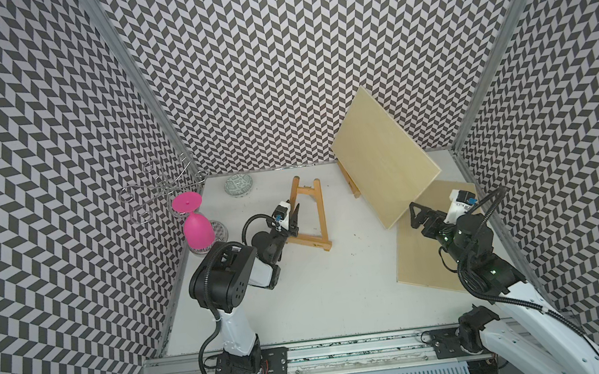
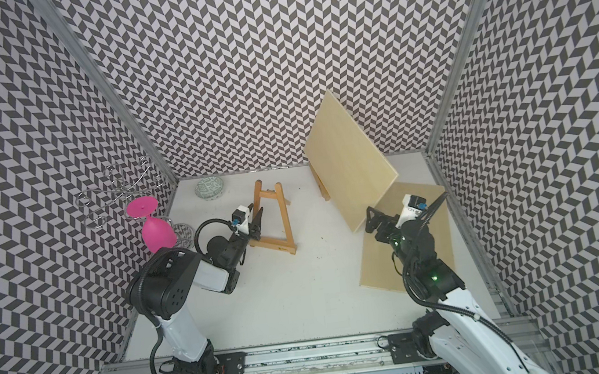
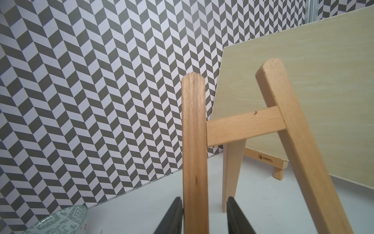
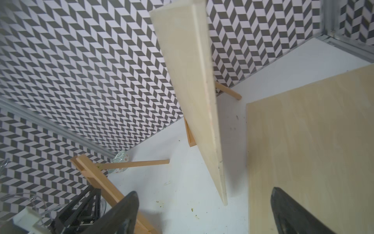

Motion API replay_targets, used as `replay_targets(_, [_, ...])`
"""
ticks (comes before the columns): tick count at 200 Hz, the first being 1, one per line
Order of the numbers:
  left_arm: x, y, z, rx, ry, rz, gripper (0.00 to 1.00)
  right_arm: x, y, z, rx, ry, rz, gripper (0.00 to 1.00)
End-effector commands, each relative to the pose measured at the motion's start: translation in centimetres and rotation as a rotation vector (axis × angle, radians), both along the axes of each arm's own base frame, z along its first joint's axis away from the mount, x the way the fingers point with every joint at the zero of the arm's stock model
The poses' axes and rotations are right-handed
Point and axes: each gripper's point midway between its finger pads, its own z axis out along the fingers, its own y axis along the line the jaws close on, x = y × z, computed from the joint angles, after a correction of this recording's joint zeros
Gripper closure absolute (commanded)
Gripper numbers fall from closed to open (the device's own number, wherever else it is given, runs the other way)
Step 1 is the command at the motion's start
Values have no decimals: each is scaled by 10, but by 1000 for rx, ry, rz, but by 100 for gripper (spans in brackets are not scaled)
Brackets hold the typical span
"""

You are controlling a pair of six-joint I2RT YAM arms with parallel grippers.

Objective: Assemble the easel
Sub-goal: Place the easel at the center of the board, then move the drawing board to the easel, then adjust the drawing board at the center of the board.

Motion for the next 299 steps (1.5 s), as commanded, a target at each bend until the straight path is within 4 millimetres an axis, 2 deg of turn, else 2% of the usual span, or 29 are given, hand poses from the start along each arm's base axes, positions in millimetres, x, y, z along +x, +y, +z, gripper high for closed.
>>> replay_targets(1, [-8,2,27,-40,-101,-22,59,-4,-29,6,3,-26,-107,1])
replay_targets(20, [-14,8,42,-69,-106,-6,54,-5,-57,10,4,-41,-194,1])
replay_targets(35, [-17,7,50,-94,-67,-26,48,-1,-83,1,8,-6,-259,1])
replay_targets(56, [-22,10,55,-173,32,-27,43,4,-122,-32,69,96,-341,1])
replay_targets(68, [-30,3,57,-223,110,-77,42,6,-143,-51,99,143,-375,1])
replay_targets(84, [-41,-11,43,-266,252,-70,39,4,-170,-81,136,242,-444,1])
replay_targets(103, [-67,-42,26,-261,348,-129,37,2,-197,-112,174,334,-493,1])
replay_targets(120, [-81,-65,10,-244,421,-167,36,-2,-216,-129,211,390,-521,1])
replay_targets(136, [-81,-74,3,-233,421,-149,35,-5,-236,-143,236,418,-571,1])
replay_targets(156, [-68,-87,-9,-170,437,-133,34,-7,-242,-164,332,470,-546,1])
replay_targets(176, [-51,-97,-22,-115,450,-111,36,-6,-245,-169,331,471,-555,1])
replay_targets(187, [-41,-95,-27,-105,453,-66,35,-7,-246,-169,322,467,-566,1])
replay_targets(209, [-32,-99,-34,-86,442,-55,37,-8,-244,-175,328,474,-560,1])
replay_targets(240, [-22,-106,-45,-37,453,-68,46,-5,-232,-188,352,519,-515,1])
replay_targets(265, [-11,-99,-52,-33,470,-67,59,-6,-218,-193,359,534,-479,1])
replay_targets(299, [-2,-92,-50,-38,443,-116,64,-14,-194,-205,379,588,-417,1])
